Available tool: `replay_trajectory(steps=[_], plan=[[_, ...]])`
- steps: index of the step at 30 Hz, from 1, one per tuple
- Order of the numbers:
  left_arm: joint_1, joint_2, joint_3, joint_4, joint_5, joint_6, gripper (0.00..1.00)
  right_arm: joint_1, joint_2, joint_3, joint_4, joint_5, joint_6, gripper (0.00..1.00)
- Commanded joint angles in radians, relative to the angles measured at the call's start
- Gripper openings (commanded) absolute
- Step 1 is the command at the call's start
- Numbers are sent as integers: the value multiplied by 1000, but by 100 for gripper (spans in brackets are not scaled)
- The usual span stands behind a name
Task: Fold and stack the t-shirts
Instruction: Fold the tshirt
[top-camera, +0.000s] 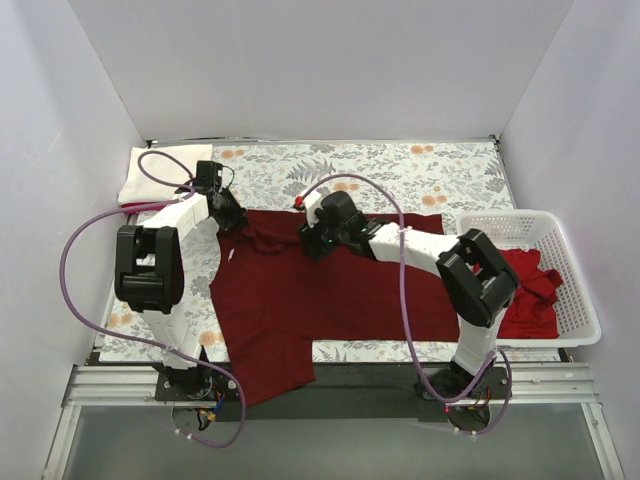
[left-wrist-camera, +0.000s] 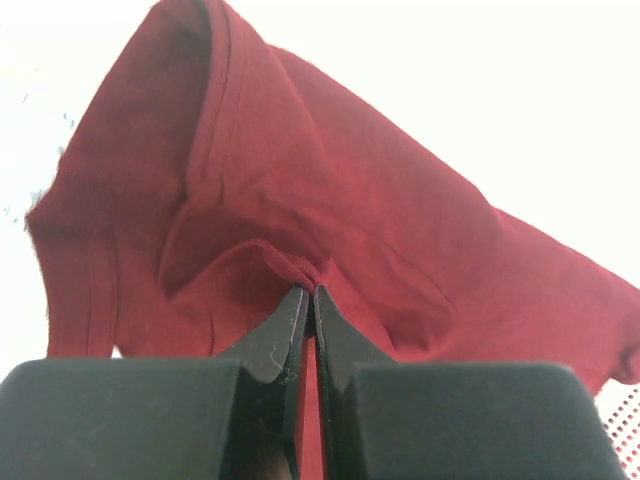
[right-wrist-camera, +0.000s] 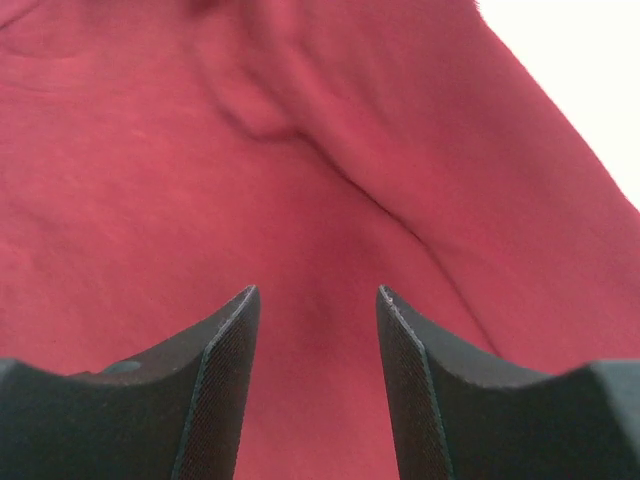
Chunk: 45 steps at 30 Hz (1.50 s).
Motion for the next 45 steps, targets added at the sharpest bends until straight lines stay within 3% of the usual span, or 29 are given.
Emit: replay_trajectory(steps=[1, 10, 20, 24, 28, 31, 45], plan=[[7, 55, 90, -34, 13, 31, 0, 54, 70, 79, 148, -34, -49, 56], [7, 98, 121, -48, -9, 45, 0, 136, 281, 240, 203, 49, -83, 56], [7, 93, 107, -37, 4, 47, 0, 142, 368, 307, 214, 70, -86, 53], [7, 89, 95, -36, 7, 50, 0, 142, 385, 320, 216, 86, -88, 42], [7, 69, 90, -34, 4, 48, 0, 142, 381, 320, 214, 96, -92, 14], [7, 55, 87, -39, 11, 53, 0, 142, 342, 295, 213, 95, -109, 1], [7, -178, -52, -89, -9, 28, 0, 142, 176, 266, 18, 26, -200, 1]])
